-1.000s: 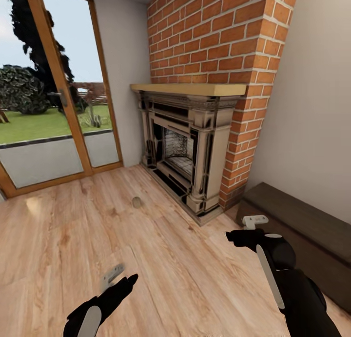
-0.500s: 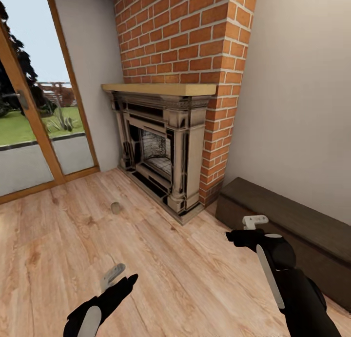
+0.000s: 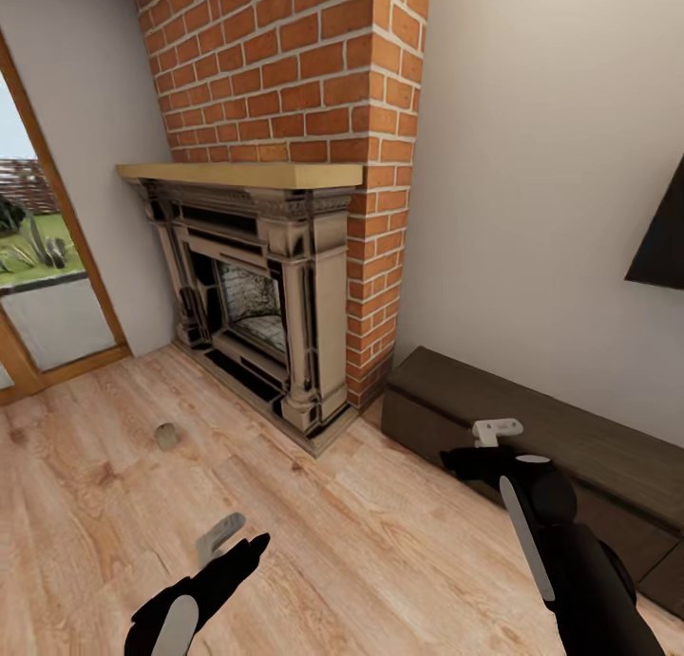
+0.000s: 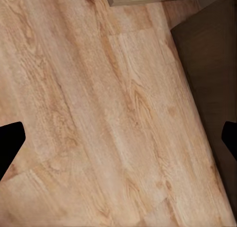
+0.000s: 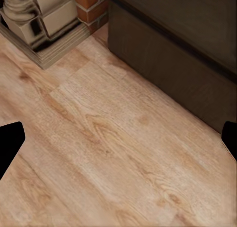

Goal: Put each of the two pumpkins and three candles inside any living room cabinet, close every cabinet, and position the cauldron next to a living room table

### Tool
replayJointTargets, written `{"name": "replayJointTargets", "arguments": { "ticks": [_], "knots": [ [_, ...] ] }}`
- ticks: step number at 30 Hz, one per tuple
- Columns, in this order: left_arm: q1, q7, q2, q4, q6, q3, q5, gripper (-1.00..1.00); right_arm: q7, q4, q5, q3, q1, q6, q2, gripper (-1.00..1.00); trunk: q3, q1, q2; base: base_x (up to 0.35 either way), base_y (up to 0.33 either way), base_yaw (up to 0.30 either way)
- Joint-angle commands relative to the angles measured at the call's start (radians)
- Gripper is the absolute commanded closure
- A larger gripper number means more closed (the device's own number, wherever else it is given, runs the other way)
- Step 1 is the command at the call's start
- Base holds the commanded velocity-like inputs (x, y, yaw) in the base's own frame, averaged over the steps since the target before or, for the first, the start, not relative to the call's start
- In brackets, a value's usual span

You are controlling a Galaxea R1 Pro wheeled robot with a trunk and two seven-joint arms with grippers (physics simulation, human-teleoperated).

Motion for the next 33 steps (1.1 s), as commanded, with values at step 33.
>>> {"name": "replayJointTargets", "arguments": {
  "ticks": [33],
  "knots": [
    [0.0,-0.019,0.0,0.007,0.005,0.007,0.012,-1.0,0.001,-0.001,0.003,-0.005,-0.004,0.009,0.001,-1.0,-0.001,0.001,-0.001,0.28,0.117,-0.3]
  ]
}}
